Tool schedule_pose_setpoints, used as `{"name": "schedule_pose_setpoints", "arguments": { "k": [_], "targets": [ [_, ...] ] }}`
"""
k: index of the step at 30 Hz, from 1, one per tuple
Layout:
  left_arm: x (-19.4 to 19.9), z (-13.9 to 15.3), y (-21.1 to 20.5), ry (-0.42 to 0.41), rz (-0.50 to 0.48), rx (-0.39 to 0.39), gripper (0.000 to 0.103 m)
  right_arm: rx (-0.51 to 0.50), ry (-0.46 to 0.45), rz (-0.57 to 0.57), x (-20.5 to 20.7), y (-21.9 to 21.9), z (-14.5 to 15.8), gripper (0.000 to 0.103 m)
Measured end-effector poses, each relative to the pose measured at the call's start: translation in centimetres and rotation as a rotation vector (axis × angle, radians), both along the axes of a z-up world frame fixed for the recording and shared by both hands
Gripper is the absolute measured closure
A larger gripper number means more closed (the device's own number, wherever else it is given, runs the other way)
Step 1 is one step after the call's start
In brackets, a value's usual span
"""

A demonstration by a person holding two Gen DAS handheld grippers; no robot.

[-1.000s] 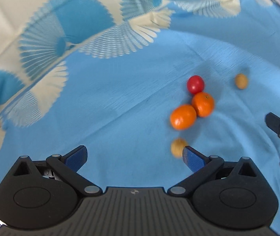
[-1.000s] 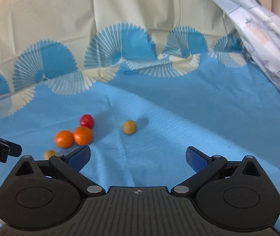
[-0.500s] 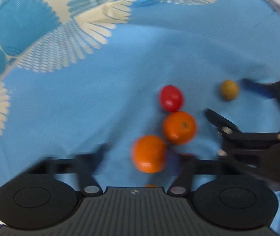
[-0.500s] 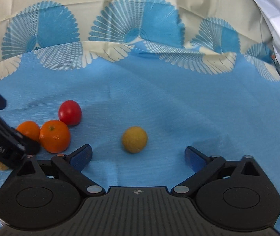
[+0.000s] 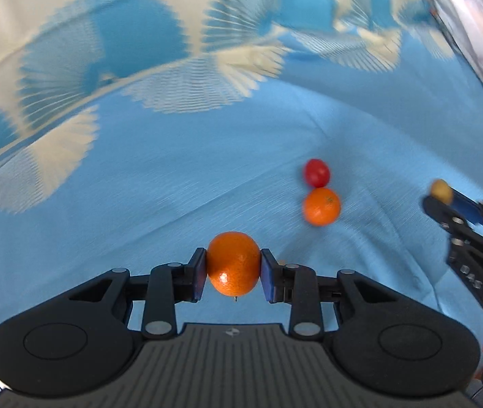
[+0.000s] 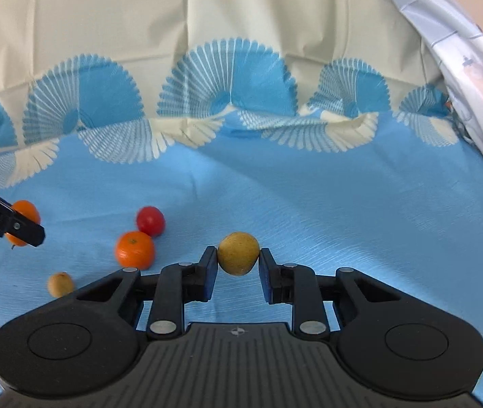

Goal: Organize fruits
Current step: 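Carry the orange and the yellow fruit over the blue plate with both grippers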

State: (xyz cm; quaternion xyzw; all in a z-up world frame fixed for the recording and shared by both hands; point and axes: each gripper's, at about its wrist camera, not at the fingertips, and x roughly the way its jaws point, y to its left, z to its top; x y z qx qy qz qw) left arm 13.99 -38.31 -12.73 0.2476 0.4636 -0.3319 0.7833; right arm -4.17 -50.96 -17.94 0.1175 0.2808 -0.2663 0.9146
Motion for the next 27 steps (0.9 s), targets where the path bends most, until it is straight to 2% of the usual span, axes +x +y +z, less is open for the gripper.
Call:
{"name": "schedule_pose_setpoints", "arguments": {
  "k": [5, 10, 12, 19, 27],
  "targets": [
    [-2.6, 4.7, 7.4, -0.041, 0.116, -0.012, 0.067, 0.011, -0.069, 0.034, -3.5, 4.3, 4.1, 0.076],
    [-6.5, 8.1, 14.9, -0.072, 0.218, -0.004, 0.067, 0.030, -0.127, 0.143, -6.5, 10.7, 8.2, 0.076],
    [-8.3, 9.2, 18.3, -0.061, 0.254, -0.020, 0.067, 0.055, -0.130, 0.200, -7.4, 13.3, 9.4, 0.075],
    [-13.5, 11.3, 27.8, -0.065, 0.366, 0.000, 0.067, 0.109, -0.110, 0.387, -9.2, 22.1, 12.8, 0.075],
    [-17.8, 11.3, 37.4, -0.065, 0.465, -0.021, 0.067, 0.134, -0.064, 0.529, -11.2, 31.0, 14.6, 0.075]
  ]
}}
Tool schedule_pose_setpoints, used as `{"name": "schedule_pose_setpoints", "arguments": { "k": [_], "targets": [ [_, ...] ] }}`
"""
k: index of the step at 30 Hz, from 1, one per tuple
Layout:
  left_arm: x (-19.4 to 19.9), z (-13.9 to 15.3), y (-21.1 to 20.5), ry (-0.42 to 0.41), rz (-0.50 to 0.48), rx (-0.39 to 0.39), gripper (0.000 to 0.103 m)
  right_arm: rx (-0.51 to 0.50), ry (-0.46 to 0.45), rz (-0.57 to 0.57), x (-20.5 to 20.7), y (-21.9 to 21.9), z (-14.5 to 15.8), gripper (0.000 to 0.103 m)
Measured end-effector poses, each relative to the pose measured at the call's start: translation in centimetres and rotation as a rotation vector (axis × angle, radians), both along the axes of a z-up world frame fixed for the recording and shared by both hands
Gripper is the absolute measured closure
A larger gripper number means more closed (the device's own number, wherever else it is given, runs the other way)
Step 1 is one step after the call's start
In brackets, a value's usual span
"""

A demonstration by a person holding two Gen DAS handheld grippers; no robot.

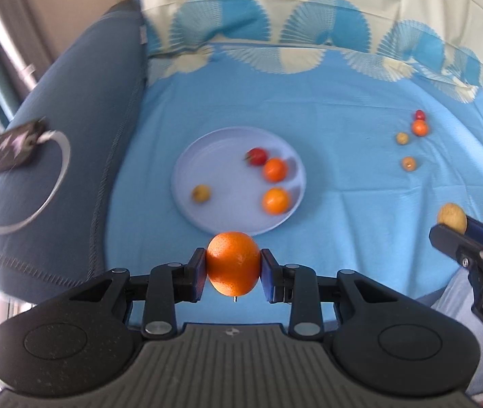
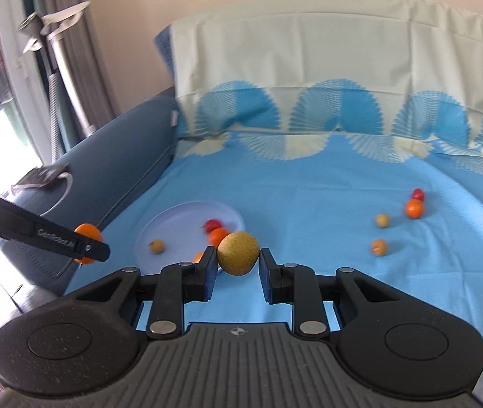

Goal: Organize fruits
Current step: 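Carry the orange and the yellow fruit over the blue plate with both grippers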

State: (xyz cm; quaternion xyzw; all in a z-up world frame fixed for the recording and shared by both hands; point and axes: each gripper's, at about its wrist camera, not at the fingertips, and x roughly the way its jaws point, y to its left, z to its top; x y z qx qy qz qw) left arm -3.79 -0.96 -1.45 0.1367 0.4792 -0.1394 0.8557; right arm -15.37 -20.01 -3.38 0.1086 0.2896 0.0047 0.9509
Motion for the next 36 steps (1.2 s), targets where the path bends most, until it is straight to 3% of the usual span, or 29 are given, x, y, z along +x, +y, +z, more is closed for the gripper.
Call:
{"name": "schedule_pose_setpoints", "arguments": {
  "k": [6, 14, 36],
  "targets": [
    [-2.2, 0.2, 4.5, -0.015, 0.040, -0.047, 0.067, -0.061, 0.007, 0.085, -1.8, 4.8, 0.8, 0.075],
    [-3.5, 0.9, 7.2, -0.043, 0.065, -0.082, 0.067, -0.110, -0.025, 0.099, -2.8, 7.1, 2.4, 0.075],
    [-2.8, 0.9, 7.4, -0.038, 0.073, -0.103, 0.067, -0.116, -0.005, 0.100, -2.4, 7.0, 2.0, 0.075]
  ]
}}
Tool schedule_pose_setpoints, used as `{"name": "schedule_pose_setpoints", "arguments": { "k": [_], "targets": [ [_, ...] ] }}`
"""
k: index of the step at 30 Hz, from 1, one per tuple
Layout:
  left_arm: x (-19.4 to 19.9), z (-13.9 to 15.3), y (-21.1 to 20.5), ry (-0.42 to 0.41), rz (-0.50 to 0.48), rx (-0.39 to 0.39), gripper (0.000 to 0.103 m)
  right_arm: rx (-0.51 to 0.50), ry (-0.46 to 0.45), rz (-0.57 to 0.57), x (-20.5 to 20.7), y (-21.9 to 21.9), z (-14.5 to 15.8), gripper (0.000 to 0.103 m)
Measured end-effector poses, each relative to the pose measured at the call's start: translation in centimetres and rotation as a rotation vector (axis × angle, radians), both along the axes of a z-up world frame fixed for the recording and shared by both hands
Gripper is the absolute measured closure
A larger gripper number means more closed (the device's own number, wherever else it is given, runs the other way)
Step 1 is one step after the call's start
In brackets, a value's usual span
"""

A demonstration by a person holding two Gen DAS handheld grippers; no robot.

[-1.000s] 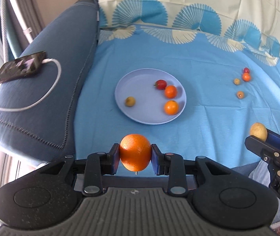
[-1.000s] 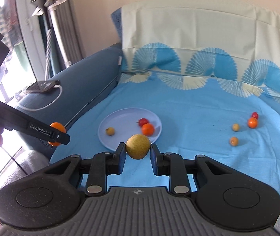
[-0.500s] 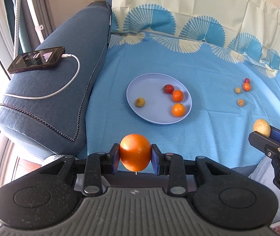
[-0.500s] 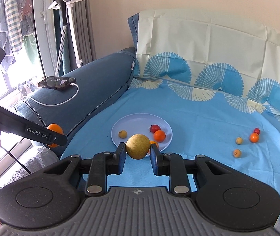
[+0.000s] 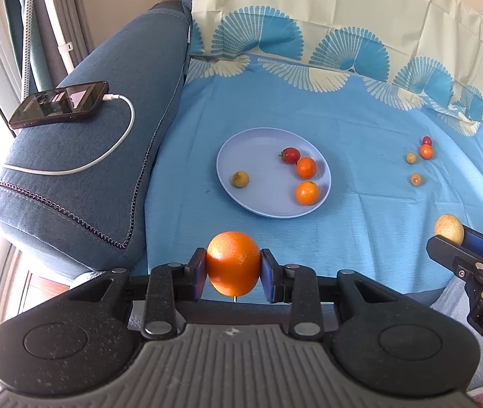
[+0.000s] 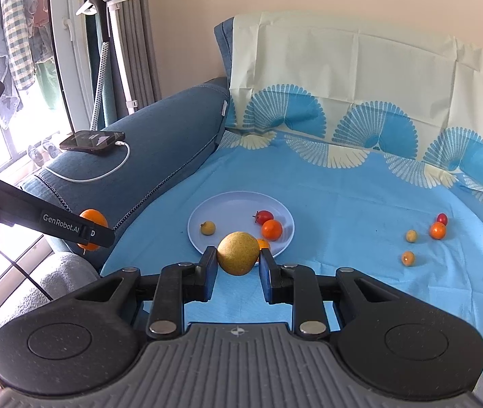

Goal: Organize fruits
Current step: 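Carry the orange and the yellow fruit over the blue plate with both grippers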

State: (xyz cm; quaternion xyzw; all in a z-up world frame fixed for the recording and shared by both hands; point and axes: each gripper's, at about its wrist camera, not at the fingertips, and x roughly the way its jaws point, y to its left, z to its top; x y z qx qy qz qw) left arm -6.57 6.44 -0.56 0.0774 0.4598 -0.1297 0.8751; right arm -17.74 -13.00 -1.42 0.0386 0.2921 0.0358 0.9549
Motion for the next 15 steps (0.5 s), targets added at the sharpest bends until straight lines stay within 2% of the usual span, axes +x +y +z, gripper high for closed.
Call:
{"name": "schedule_pose_setpoints", "arguments": {
  "k": [8, 15],
  "targets": [
    [1.5, -0.5, 0.0, 0.017, 0.011, -0.002, 0.067, 0.006, 0.023, -0.006, 1.2, -0.3, -0.4, 0.075],
    [4.2, -1.1, -1.2, 0.024, 0.023, -0.009, 0.067, -0.003, 0.034, -0.014, 3.8, -0.5, -1.3, 0.075]
  ]
}}
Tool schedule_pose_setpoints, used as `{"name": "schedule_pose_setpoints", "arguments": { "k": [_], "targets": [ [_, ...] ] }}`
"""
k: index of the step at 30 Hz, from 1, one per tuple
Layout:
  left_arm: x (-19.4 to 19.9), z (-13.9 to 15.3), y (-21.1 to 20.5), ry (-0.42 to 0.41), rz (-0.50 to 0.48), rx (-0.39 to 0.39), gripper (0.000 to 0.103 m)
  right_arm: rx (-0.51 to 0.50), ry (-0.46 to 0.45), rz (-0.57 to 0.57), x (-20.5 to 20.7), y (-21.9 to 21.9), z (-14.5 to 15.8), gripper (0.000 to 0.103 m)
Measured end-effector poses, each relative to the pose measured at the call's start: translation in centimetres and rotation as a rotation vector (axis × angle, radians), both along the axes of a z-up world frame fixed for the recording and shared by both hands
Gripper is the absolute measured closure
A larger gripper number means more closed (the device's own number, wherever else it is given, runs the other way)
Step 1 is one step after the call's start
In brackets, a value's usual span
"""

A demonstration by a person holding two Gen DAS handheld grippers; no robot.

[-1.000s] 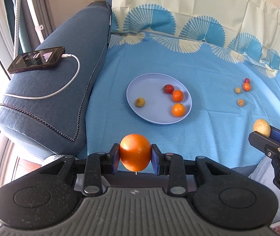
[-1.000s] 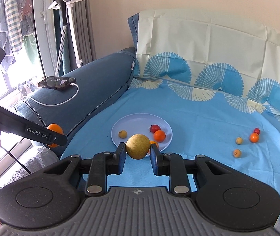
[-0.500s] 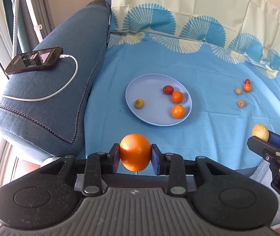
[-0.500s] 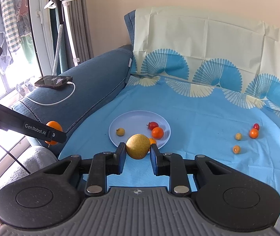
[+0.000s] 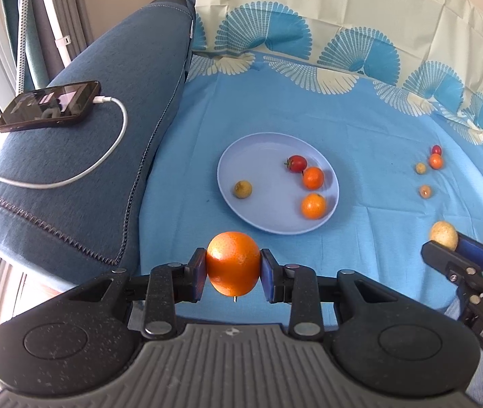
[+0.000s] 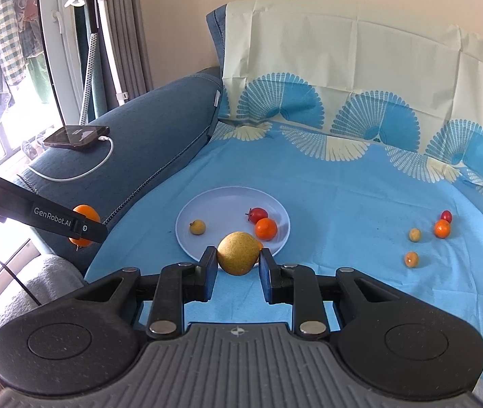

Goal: Organize fruits
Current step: 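Carry the orange and the yellow fruit over the blue plate with both grippers, then open both grippers to drop the orange and yellow fruit onto the plate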

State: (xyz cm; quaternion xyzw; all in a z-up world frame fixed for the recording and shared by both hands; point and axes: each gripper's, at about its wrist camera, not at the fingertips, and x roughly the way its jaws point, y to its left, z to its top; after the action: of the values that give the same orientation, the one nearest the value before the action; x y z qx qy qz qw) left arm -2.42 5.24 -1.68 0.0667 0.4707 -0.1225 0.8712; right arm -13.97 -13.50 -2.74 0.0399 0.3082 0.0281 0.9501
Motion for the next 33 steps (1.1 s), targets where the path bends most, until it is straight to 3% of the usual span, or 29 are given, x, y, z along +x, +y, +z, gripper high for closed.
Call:
{"name": "schedule_pose_setpoints", "arguments": {
  "k": [18, 31, 32, 33],
  "targets": [
    [11.6, -6.9, -5.1, 0.122, -0.007, 0.049, 0.067, 0.009, 0.144, 0.053, 12.7, 0.2, -6.3, 0.075],
    [16.3, -12.3, -7.4, 0.180, -0.016, 0.140, 0.067, -0.062, 0.221, 0.105, 18.9, 1.8, -11.0, 0.075],
    [16.5, -12.6, -7.4, 0.187, -0.019, 0.141, 0.065, -0.069, 0.223, 0.110, 19.2, 1.9, -11.2, 0.075],
    [16.6, -12.7, -7.4, 0.189, -0.024, 0.138, 0.054, -0.079, 0.226, 0.112, 19.4, 2.0, -11.4, 0.075]
  ]
}}
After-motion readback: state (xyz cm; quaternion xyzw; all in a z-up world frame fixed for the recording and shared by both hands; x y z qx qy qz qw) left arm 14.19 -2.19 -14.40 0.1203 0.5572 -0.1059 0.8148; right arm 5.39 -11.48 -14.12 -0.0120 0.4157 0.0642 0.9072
